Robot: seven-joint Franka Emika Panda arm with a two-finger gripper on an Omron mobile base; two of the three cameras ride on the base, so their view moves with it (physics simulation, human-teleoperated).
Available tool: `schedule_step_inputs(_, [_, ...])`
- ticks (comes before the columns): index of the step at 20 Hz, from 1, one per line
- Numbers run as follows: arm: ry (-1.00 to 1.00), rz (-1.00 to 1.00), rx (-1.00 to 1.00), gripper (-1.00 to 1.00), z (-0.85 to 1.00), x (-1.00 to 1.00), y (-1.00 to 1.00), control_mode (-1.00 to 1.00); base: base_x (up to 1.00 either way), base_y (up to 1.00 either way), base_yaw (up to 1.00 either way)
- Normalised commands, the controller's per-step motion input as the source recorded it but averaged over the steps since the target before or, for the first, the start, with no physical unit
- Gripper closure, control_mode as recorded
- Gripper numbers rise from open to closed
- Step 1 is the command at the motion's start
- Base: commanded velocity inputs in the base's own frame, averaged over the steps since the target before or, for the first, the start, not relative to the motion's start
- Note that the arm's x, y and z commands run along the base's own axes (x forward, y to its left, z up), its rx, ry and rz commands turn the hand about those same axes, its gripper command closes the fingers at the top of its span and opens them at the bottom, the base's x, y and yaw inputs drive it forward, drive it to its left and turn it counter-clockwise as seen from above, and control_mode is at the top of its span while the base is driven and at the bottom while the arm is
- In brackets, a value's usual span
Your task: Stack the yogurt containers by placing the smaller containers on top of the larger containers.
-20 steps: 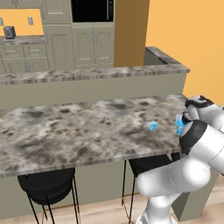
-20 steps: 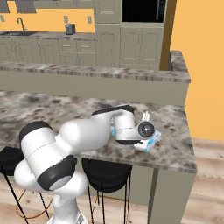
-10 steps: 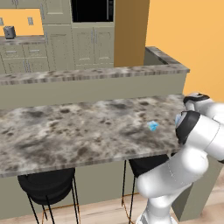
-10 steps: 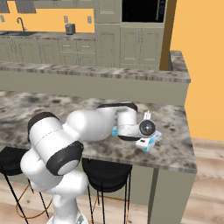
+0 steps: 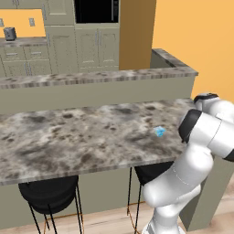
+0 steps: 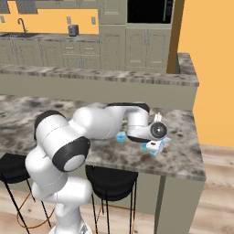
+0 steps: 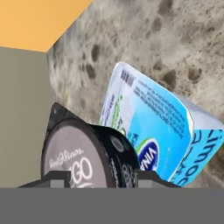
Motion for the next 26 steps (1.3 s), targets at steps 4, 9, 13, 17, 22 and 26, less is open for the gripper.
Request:
schedule_step_inputs(4, [0.00, 0.00, 0.00, -1.00, -0.04, 0.00, 0.00, -1.00, 0.00, 0.00, 0.00])
schedule_step_inputs(9, [0.00, 0.00, 0.00, -1.00, -0.03, 0.00, 0.00, -1.00, 0.00, 0.00, 0.00])
schedule_step_inputs(13, [0.00, 0.00, 0.00, -1.00, 0.00, 0.00, 0.00, -1.00, 0.00, 0.00, 0.00])
schedule_step_inputs(17, [0.00, 0.00, 0.00, -1.00, 0.00, -0.20, 0.00, -1.00, 0.00, 0.00, 0.00])
schedule_step_inputs(22, [0.00, 0.00, 0.00, -1.00, 0.04, -0.76, 0.05, -1.00, 0.00, 0.00, 0.00])
schedule_step_inputs(26, [0.00, 0.00, 0.00, -1.00, 0.08, -0.70, 0.30, -1.00, 0.00, 0.00, 0.00])
